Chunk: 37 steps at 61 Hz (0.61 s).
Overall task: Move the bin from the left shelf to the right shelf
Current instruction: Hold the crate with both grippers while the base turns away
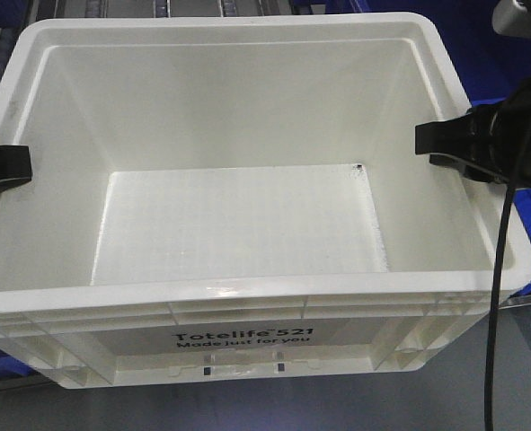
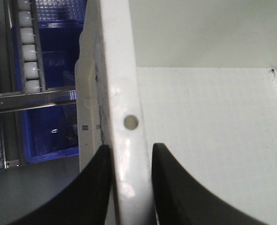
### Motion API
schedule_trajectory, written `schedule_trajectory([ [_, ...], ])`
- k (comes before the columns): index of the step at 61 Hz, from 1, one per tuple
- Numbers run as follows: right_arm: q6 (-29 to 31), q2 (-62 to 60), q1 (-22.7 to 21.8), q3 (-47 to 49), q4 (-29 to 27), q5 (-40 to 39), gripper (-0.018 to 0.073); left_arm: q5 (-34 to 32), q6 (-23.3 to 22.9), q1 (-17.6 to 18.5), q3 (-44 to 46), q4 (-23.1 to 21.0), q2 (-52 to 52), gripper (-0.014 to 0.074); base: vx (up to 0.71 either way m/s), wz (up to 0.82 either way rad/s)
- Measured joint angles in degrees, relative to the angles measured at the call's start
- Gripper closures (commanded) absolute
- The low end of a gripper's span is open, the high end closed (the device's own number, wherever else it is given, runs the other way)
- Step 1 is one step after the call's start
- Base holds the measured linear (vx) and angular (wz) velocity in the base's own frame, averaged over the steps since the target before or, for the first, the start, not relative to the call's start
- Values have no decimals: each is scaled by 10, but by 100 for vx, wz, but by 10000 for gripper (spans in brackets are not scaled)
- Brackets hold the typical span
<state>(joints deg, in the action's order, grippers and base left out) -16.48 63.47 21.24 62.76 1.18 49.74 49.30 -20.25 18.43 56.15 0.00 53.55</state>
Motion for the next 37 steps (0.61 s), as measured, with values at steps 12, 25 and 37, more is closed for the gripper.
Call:
schedule_trajectory([
  [12,0,0,0,0,0,-1,564,0,0,0,0,0,0,492,-6,-29],
  [25,0,0,0,0,0,-1,564,0,0,0,0,0,0,492,-6,-33],
  [37,0,0,0,0,0,-1,564,0,0,0,0,0,0,492,-6,-33],
])
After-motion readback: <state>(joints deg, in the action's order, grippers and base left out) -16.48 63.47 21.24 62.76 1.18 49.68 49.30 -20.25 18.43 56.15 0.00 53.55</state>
